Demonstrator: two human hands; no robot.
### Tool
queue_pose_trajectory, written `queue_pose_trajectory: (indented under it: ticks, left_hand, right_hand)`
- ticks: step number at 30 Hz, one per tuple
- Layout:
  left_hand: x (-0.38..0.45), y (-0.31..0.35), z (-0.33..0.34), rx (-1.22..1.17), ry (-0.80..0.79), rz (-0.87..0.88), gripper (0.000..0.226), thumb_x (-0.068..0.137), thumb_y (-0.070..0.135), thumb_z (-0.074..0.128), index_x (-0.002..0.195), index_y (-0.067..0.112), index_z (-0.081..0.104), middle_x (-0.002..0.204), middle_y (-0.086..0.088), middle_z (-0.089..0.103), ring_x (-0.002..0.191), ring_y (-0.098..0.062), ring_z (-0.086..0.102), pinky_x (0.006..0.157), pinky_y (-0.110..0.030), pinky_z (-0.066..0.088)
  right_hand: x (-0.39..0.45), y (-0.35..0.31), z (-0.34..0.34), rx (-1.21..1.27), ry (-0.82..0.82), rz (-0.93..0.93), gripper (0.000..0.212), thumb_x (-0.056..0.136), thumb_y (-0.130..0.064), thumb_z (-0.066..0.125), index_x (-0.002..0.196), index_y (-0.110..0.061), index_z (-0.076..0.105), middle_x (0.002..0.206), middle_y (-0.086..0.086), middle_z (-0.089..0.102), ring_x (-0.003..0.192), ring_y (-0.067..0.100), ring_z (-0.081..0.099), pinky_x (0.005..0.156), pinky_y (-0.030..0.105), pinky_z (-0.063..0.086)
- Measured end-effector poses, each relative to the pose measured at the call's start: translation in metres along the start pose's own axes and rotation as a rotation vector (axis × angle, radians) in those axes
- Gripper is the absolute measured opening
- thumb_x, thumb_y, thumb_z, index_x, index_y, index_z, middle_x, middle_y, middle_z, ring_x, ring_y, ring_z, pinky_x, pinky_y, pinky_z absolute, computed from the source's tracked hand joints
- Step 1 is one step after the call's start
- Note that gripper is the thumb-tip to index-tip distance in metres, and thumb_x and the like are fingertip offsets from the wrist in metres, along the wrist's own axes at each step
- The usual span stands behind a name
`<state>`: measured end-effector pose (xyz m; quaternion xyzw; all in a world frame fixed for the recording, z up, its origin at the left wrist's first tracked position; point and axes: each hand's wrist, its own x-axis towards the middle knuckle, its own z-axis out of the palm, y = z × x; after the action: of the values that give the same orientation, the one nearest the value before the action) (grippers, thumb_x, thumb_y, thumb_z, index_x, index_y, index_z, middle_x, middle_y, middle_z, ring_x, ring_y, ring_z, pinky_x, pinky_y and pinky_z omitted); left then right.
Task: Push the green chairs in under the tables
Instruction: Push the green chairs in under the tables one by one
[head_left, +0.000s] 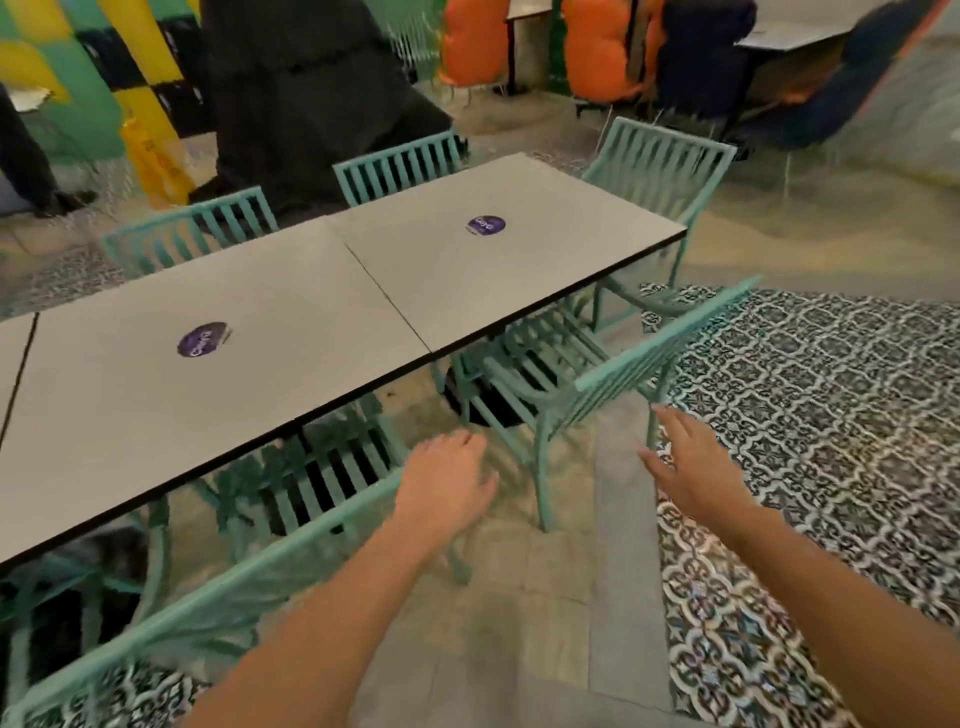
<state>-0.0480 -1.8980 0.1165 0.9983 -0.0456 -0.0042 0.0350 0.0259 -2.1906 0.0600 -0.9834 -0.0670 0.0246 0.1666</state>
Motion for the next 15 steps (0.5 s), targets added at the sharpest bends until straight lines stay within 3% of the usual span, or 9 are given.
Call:
queue_pose_trajectory:
  ticks: [3, 9, 15]
  left_hand:
    - [0.049, 0.052, -0.004, -0.007, 0.010, 0.023, 0.047, 0.095, 0.045, 0.044, 0.133, 0.019, 0.048, 0.127, -0.001, 0.056, 0.116, -0.023, 0.054, 0.095, -0.038, 0.044]
    - [0.134, 0.133, 0.000, 0.064, 0.008, 0.051, 0.045, 0.094, 0.047, 0.044, 0.128, 0.018, 0.051, 0.114, -0.002, 0.058, 0.099, -0.023, 0.058, 0.077, -0.037, 0.048]
    - [0.214, 0.173, 0.024, 0.111, -0.018, 0.070, 0.046, 0.094, 0.049, 0.044, 0.128, 0.018, 0.049, 0.116, -0.003, 0.057, 0.102, -0.024, 0.057, 0.081, -0.037, 0.046]
  right_hand:
    - [0.029, 0.043, -0.030, -0.013, 0.012, -0.069, 0.065, 0.095, -0.045, 0.048, 0.149, -0.014, 0.027, 0.151, 0.010, 0.033, 0.136, 0.030, 0.033, 0.112, 0.045, 0.031]
    - [0.085, 0.108, -0.076, -0.086, 0.057, -0.140, 0.066, 0.095, -0.050, 0.044, 0.149, -0.018, 0.024, 0.151, 0.007, 0.032, 0.137, 0.027, 0.033, 0.111, 0.043, 0.032]
    - [0.154, 0.145, -0.080, -0.110, 0.024, -0.196, 0.066, 0.096, -0.048, 0.041, 0.151, -0.017, 0.021, 0.153, 0.008, 0.029, 0.140, 0.027, 0.026, 0.115, 0.041, 0.023]
